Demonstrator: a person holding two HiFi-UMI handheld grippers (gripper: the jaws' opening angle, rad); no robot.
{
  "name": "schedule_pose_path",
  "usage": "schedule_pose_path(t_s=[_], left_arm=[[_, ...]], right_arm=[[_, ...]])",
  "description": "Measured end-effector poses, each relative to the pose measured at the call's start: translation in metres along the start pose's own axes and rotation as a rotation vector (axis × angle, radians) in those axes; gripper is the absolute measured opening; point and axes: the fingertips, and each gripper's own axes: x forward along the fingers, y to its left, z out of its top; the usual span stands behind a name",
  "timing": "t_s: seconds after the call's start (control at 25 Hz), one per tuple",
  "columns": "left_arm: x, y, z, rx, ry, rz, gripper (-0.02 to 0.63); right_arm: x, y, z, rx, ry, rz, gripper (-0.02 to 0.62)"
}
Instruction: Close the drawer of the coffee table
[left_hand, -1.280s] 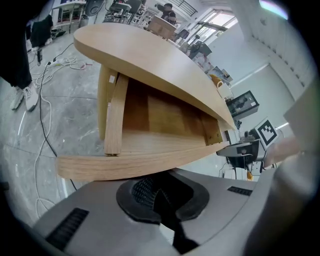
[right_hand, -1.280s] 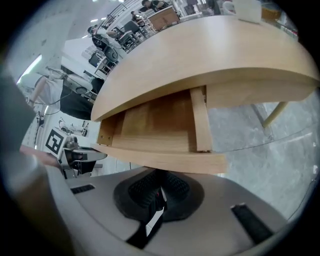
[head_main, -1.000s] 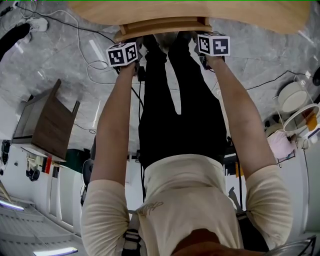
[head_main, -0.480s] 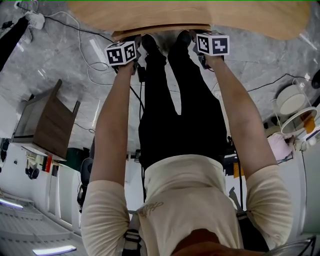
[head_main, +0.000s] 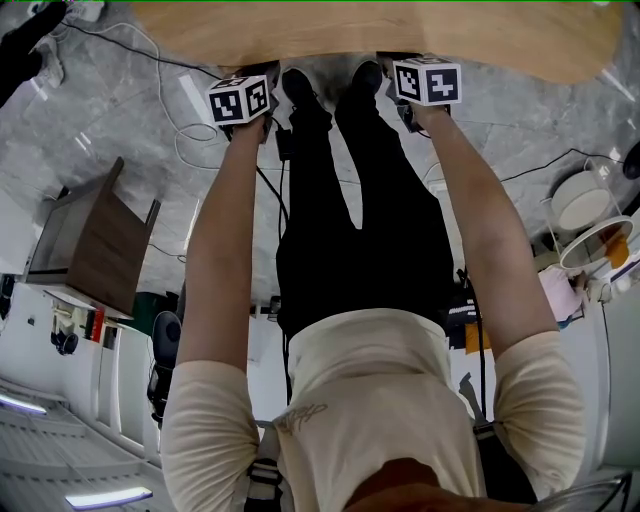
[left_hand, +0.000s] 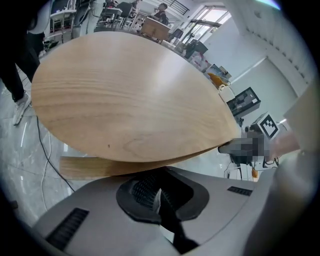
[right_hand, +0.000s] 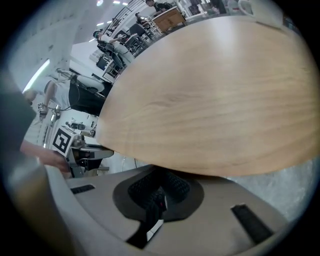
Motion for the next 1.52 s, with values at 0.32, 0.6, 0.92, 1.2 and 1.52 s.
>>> schedule_pose_path(t_s=[0.32,0.6,0.92,1.2,1.52], left_arm=[[-0.002,0.003,0.003,0.005,-0.002,0.000,0.005],[-0.008,-0.015,0.004,-0.077,-0.021,-0.059,0.005],[-0.034,-0.051,-0.009,0.032,0.007,-0.085,0.005],[-0.089,-0.080,-0.024,0.087,0.037,-0.072,0.005],[-0.162,-0.105,-0.021,0.134,-0.002,-0.077,0.005]], right_arm=[[0.000,0.004,0.003,0.000,-0.009,0.004,-0.005],[-0.013,0.007,0.002,-0.004,0.006,0.027,-0.003],[-0.052,0.025,-0.012,-0.073,0.003,0.027,-0.003],[-0.105,0.051,-0.045,-0.033,-0.065,0.025,-0.005],[-0.167,0.066,-0.109,-0.078,-0.010,-0.044,-0.005]])
